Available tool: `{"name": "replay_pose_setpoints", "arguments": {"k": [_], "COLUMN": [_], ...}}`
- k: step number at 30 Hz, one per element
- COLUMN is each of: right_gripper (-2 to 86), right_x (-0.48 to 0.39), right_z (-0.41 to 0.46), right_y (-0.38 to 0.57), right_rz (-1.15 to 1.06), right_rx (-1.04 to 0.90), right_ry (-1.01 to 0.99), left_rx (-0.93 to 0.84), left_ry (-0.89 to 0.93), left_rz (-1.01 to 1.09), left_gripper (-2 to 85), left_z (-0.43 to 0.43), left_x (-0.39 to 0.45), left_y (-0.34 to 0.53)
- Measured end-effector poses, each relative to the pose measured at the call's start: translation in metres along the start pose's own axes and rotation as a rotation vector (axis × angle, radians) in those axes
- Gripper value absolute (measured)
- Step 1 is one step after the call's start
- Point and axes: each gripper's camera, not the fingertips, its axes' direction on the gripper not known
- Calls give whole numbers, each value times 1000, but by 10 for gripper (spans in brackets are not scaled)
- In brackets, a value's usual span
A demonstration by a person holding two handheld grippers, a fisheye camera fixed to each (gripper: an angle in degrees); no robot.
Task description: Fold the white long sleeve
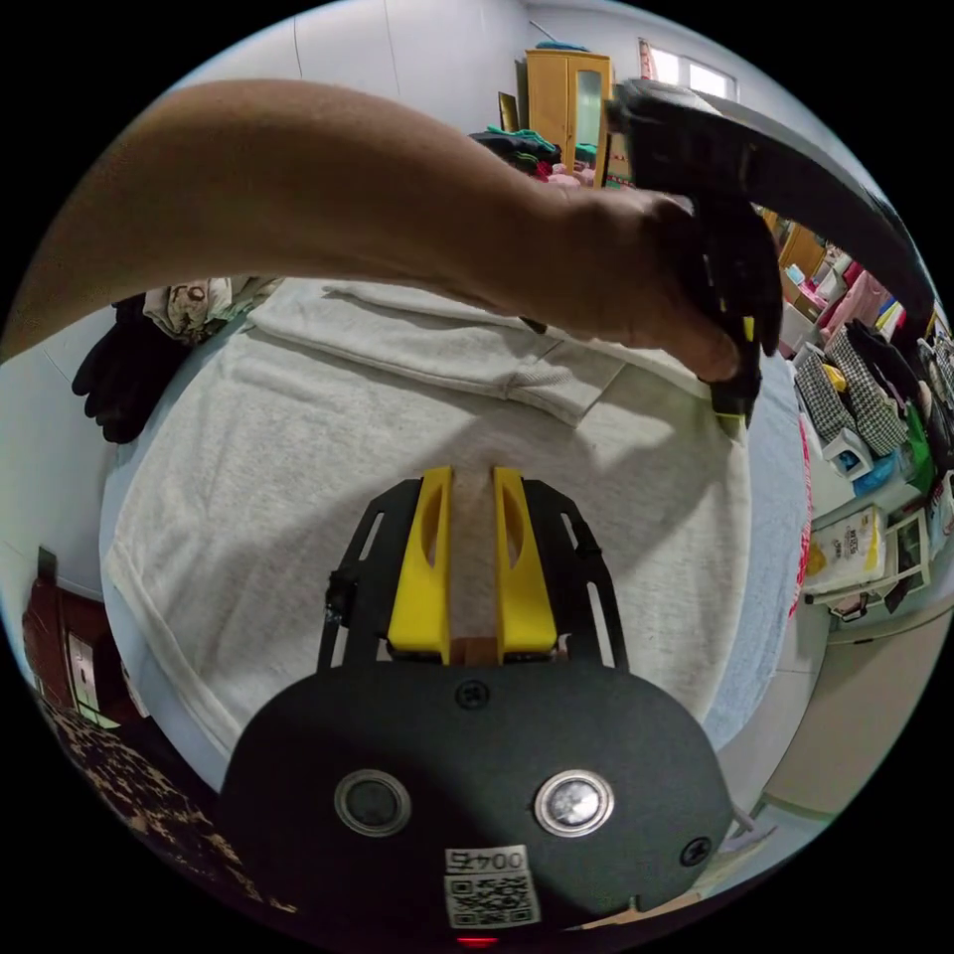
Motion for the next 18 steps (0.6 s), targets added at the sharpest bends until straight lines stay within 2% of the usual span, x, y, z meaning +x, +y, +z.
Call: {"name": "replay_pose_setpoints", "arguments": {"k": [6,12,15,16,18], "right_gripper": [72,73,73,73,72], "right_x": [3,-4,-4,-3,-2], "right_z": [-3,-3,-4,-4,-4], "right_y": [-2,-4,-5,-5,-6], "right_rz": [2,-12,-11,-8,-6], "right_rx": [1,-1,-1,-1,0], "right_ry": [-4,29,25,17,8], "left_rx": [-27,90,52,59,19], "left_ry": [93,256,498,627,635], "left_rz": [-53,-95,-153,-170,-122], "left_gripper": [19,39,42,42,45], "left_z": [12,-16,22,32,47], "left_x": [-36,-128,-171,-179,-174], "left_y": [12,52,49,46,42]}}
